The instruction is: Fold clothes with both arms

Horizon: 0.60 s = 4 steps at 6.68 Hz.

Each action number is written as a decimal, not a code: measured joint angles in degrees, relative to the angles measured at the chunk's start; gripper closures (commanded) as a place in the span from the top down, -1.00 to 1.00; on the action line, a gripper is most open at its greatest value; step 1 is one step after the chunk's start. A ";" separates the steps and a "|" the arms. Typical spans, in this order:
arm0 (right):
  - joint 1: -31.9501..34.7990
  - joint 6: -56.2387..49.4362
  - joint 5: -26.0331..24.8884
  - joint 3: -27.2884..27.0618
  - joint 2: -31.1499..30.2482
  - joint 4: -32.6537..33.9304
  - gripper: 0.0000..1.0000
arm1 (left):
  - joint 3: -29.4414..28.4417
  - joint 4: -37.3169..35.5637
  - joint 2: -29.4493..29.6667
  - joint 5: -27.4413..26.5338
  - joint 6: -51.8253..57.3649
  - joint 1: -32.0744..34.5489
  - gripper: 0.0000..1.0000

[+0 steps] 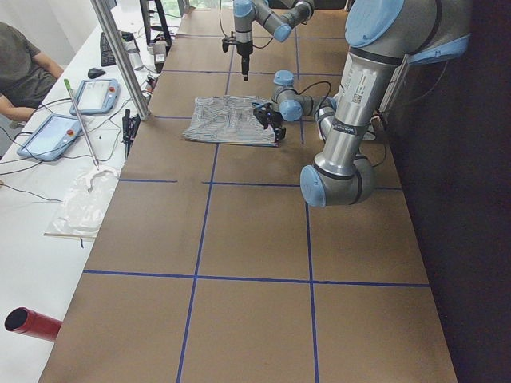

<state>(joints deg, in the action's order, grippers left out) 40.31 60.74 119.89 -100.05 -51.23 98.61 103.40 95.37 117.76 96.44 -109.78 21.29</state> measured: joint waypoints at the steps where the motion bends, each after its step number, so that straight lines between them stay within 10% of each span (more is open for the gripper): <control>1: -0.06 0.28 -0.01 -0.06 0.00 0.00 1.00 | -0.53 -0.20 -0.16 -0.30 -0.18 -0.16 0.89; 4: -0.13 0.54 -0.03 -0.29 -0.07 0.00 1.00 | -1.28 -0.27 -0.45 -0.46 -0.12 -0.35 0.42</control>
<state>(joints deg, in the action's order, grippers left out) 40.17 61.28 119.86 -100.34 -51.30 98.61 102.12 95.10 117.31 95.98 -109.90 20.94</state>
